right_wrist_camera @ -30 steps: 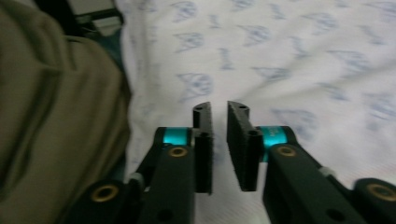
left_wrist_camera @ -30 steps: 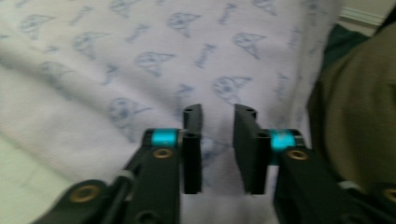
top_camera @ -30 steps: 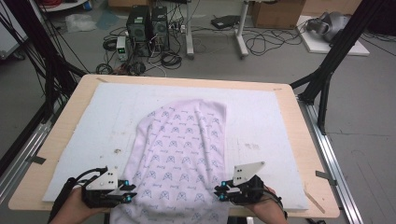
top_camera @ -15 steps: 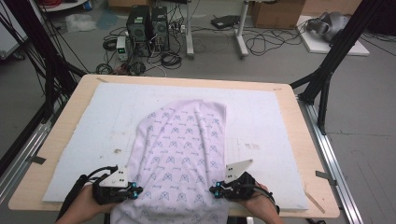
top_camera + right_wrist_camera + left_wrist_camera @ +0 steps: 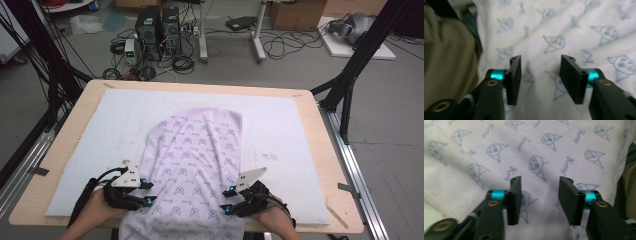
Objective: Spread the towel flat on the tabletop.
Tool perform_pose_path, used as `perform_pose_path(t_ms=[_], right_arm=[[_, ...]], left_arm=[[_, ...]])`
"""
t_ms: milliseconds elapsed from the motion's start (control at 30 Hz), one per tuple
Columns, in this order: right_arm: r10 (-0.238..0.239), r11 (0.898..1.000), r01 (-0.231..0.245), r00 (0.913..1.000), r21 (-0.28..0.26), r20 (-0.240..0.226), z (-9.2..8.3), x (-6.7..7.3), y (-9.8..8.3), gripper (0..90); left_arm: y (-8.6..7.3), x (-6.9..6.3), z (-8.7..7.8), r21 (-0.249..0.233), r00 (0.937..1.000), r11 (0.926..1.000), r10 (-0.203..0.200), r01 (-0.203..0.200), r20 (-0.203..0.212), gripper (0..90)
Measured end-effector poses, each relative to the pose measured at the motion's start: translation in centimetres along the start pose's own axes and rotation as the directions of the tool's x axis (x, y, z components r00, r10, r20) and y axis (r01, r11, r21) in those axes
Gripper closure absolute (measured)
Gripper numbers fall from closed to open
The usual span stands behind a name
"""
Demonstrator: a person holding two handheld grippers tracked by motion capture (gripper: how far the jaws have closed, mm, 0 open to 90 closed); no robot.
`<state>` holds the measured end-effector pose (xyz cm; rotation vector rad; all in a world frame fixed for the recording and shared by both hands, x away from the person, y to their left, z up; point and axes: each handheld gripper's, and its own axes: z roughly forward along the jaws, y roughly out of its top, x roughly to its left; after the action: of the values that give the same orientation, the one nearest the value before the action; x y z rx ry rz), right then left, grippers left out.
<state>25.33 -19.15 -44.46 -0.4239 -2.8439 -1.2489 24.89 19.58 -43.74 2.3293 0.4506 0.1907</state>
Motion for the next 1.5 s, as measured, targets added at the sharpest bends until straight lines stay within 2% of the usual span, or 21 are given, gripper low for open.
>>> perform_pose_path(t_ms=[33, 67, 100, 267, 367, 433, 533, 567, 667, 800, 933, 967, 1033, 1067, 1100, 1167, 1200, 1267, 1367, 1400, 1500], right_arm=[[-0.009, 1.000, 0.009, 0.9997, 0.000, 0.023, 0.1, 0.0, 0.0, 68.8], [-0.018, 1.000, 0.018, 0.9991, 0.003, 0.039, 0.0, 0.0, 0.0, 79.1], [-0.015, 1.000, 0.015, 0.9996, 0.002, 0.023, 0.0, -0.1, 0.0, 85.6], [-0.037, 0.999, 0.037, 0.9992, 0.008, -0.013, -0.5, 0.2, -0.2, 88.9], [-0.045, 0.999, 0.043, 0.9961, -0.026, -0.076, -1.7, 1.6, -0.7, 88.9], [-0.047, 0.998, 0.040, 0.9896, -0.051, -0.136, -2.4, 2.9, -1.1, 87.5], [-0.042, 0.996, 0.032, 0.9919, -0.082, -0.120, -3.1, 2.8, -1.0, 76.8], [-0.031, 0.995, 0.024, 0.9964, -0.095, -0.078, -3.2, 2.3, -0.8, 67.9], [0.017, 0.995, -0.018, 0.9997, -0.099, -0.017, -3.3, 0.5, -0.4, 61.7], [0.053, 0.995, -0.047, 0.9965, -0.090, 0.065, -2.9, -1.9, -0.2, 57.4], [0.075, 0.995, -0.067, 0.9907, -0.068, 0.113, -2.5, -3.8, -0.1, 55.8], [0.080, 0.995, -0.073, 0.9889, -0.066, 0.125, -2.4, -4.2, 0.0, 55.1], [0.090, 0.994, -0.080, 0.9866, -0.077, 0.136, -2.3, -4.9, 0.1, 54.2], [0.087, 0.994, -0.077, 0.9860, -0.077, 0.142, -2.2, -5.1, 0.2, 53.6], [0.093, 0.994, -0.082, 0.9841, -0.078, 0.151, -2.2, -5.4, 0.3, 53.3], [0.101, 0.992, -0.089, 0.9827, -0.085, 0.155, -2.1, -5.9, 0.4, 53.1], [0.105, 0.992, -0.092, 0.9818, -0.088, 0.158, -2.1, -6.1, 0.4, 53.1], [0.106, 0.991, -0.091, 0.9811, -0.093, 0.162, -2.1, -6.3, 0.4, 53.1], [0.110, 0.991, -0.096, 0.9799, -0.094, 0.166, -2.3, -6.4, 0.3, 53.2], [0.113, 0.991, -0.097, 0.9787, -0.097, 0.172, -2.4, -6.3, 0.2, 53.3], [0.114, 0.990, -0.096, 0.9778, -0.105, 0.176, -2.7, -6.4, 0.1, 53.6]], left_arm=[[-0.1, -0.1, 0.0, -0.024, 1.0000, 0.9997, 0.008, -0.008, -0.005, 66.7], [-0.2, -0.2, -0.1, -0.024, 0.9999, 0.9997, 0.009, -0.009, -0.010, 79.4], [-0.3, -0.2, -0.2, -0.026, 1.0000, 0.9997, 0.001, -0.001, -0.004, 84.3], [-0.7, -1.1, -1.3, -0.021, 0.9996, 0.9997, 0.011, -0.011, 0.027, 87.2], [-1.2, -3.0, -2.9, -0.037, 0.9977, 0.9987, 0.037, -0.035, 0.057, 87.1], [-1.3, -3.8, -3.5, -0.050, 0.9961, 0.9984, 0.029, -0.025, 0.083, 85.6], [-0.8, -3.1, -3.5, -0.059, 0.9991, 0.9981, 0.023, -0.021, 0.035, 67.0], [-0.4, -2.6, -3.4, -0.074, 0.9999, 0.9972, 0.005, -0.004, 0.014, 64.3], [0.5, -0.3, -3.0, -0.110, 0.9969, 0.9930, -0.051, 0.044, -0.061, 60.3], [1.4, 3.7, -1.9, -0.132, 0.9787, 0.9845, -0.135, 0.115, -0.155, 61.2], [2.4, 7.7, -0.2, -0.132, 0.9597, 0.9788, -0.182, 0.157, -0.214, 65.7], [2.6, 8.7, 0.1, -0.143, 0.9558, 0.9724, -0.211, 0.184, -0.205, 66.3], [3.2, 10.1, 0.7, -0.153, 0.9390, 0.9665, -0.239, 0.206, -0.247, 64.8], [3.4, 10.8, 1.0, -0.157, 0.9254, 0.9623, -0.259, 0.222, -0.277, 62.0], [3.6, 11.4, 1.3, -0.163, 0.9158, 0.9535, -0.291, 0.253, -0.277, 56.0], [3.9, 12.4, 1.9, -0.150, 0.9031, 0.9503, -0.307, 0.273, -0.301, 50.2], [4.0, 12.9, 2.2, -0.146, 0.9008, 0.9473, -0.317, 0.285, -0.297, 48.5], [4.2, 13.4, 2.7, -0.139, 0.9050, 0.9434, -0.329, 0.301, -0.270, 51.1], [4.5, 13.5, 3.1, -0.119, 0.9173, 0.9494, -0.312, 0.291, -0.247, 80.8], [4.8, 13.2, 3.2, -0.117, 0.9216, 0.9524, -0.302, 0.281, -0.243, 85.6], [5.8, 11.6, 3.6, -0.125, 0.9439, 0.9635, -0.259, 0.237, -0.205, 87.1]])
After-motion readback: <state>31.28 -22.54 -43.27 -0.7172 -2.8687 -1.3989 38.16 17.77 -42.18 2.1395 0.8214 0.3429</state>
